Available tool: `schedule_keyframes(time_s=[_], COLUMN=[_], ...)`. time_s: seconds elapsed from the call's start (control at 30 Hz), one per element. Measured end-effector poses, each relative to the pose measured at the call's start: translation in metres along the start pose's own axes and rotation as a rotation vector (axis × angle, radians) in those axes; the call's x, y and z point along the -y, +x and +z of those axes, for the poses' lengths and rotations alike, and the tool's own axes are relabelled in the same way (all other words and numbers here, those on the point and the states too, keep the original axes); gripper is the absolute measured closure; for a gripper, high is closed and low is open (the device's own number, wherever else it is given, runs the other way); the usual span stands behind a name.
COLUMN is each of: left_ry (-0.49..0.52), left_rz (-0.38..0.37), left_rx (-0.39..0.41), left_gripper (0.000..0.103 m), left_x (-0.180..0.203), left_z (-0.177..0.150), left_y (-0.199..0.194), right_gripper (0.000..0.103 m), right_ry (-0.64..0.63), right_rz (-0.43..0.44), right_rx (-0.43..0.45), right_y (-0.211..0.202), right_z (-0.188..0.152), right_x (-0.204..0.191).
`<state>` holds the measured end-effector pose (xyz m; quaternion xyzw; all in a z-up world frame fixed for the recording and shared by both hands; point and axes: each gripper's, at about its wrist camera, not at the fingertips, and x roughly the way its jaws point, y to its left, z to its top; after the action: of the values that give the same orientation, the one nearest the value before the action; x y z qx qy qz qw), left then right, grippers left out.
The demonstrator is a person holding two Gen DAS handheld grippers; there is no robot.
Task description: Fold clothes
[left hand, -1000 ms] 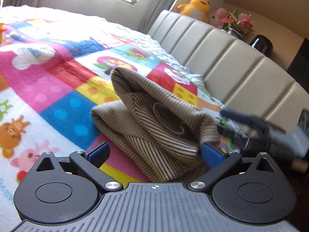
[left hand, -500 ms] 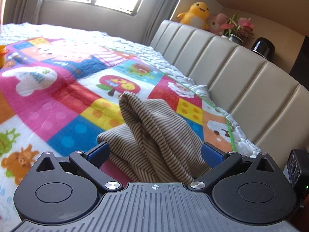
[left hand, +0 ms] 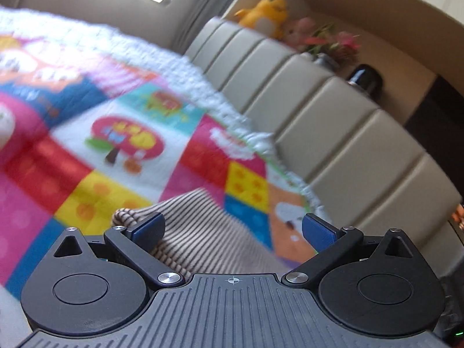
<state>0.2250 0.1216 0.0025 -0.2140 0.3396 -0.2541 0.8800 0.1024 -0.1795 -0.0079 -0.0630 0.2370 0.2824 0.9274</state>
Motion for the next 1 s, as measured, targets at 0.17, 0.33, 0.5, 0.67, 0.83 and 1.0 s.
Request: schedule_keyframes(time_s=[0.17,0.33,0.5,0.67,0.83,1.0], left_ry=[-0.067,-0.112,-0.169,-0.253,-0.274,-0.291], left_rz=[0.014,0.018,0.106,0.138,0.171,0.195], left_rx=[-0.007,0.02,0.066,0.16,0.175,0.163], left_gripper=[0.0,0.0,0.0,0.0,0.0,0.0], left_x=[-0.032,-0.041,-0.049,-0.054,-0.053,-0.059], left_z=[-0.027,-0.029,-0.039,-0.053,-0.059,-0.07], left_y=[0.003,-0.014,-0.045,-0.078,-0.096,-0.102], right_gripper=[0.017,0.016,0.014,0.014,0.018,0.027], right_ry=[0.021,-0.073,-0.078,-0.256,-0.386,-0.291], right_rz=[0.094,0.13,0.083,0.066,-0.055,-0.074], right_rx=[0.094,-0.038,-0.033,0.068,0.053,0.127], right_y=[-0.008,0.039,0.032,0.017,0.047,0.036], right_z=[0.032,0.016,0.008,0.008,-0.011,-0.006], right_x=[-0.005,-0.029,-0.035,-0.071,-0.096,-0.083])
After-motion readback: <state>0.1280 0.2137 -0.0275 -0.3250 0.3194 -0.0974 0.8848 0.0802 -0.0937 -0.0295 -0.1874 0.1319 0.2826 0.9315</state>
